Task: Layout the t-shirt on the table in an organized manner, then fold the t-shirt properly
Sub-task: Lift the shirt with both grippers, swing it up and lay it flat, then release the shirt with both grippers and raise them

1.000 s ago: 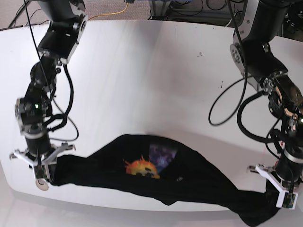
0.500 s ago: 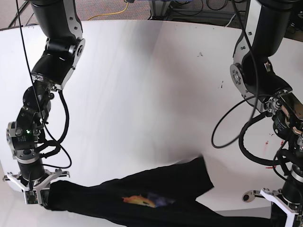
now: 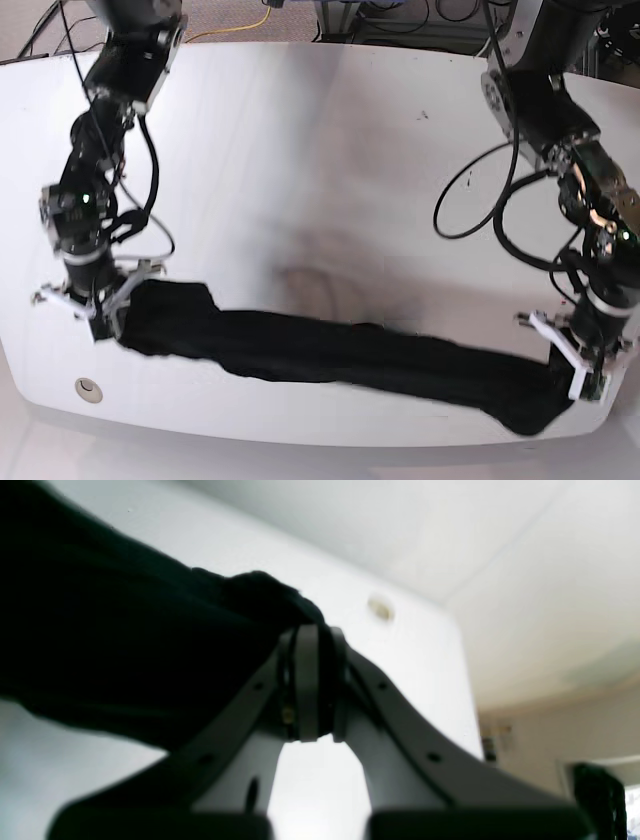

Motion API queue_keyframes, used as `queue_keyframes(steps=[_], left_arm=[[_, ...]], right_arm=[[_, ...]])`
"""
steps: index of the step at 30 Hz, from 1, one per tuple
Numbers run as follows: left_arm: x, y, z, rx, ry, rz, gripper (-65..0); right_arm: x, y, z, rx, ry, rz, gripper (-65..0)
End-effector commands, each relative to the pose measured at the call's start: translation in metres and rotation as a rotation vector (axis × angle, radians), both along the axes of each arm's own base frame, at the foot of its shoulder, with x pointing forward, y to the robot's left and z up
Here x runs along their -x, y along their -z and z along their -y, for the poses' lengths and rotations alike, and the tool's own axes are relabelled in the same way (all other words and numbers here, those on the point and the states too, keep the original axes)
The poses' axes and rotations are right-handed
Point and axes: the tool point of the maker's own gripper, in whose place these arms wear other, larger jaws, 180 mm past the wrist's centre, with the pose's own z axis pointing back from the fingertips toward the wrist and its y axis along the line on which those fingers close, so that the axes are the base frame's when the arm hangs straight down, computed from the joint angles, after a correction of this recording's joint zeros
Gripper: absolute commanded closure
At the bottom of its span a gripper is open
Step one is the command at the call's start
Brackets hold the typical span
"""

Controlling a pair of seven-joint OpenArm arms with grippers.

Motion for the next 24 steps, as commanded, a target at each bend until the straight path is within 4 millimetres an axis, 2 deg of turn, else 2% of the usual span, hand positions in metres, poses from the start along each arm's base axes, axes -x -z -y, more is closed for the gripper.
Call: queue_keyframes(steps=[1, 3, 7, 13, 18, 24], left_arm=[[0.012, 0.015, -0.012, -0.002, -0.034, -0.025, 0.0], [0.026, 0.045, -0.021, 0.005, -0.058, -0.098, 0.0], [0.055, 0.093, -0.029, 0.012, -0.085, -0.222, 0.0], [0.097, 0.149, -0.033, 0.010, -0.099, -0.385, 0.0], [0.127, 0.182, -0.028, 0.021, -0.098, -0.487, 0.0], [0.148, 0.201, -0.027, 0.021, -0.099, -0.552, -1.0]], right_arm=[[0.012, 0.001, -0.004, 0.005, -0.005, 0.012, 0.0], [0.026, 0.021, -0.008, -0.010, -0.005, -0.036, 0.0], [0.050, 0.055, -0.015, -0.025, -0.018, -0.126, 0.0], [0.077, 0.091, -0.028, -0.061, -0.032, -0.227, 0.0], [0.095, 0.111, -0.035, -0.086, -0.033, -0.285, 0.0], [0.106, 0.121, -0.035, -0.084, -0.029, -0.319, 0.0]])
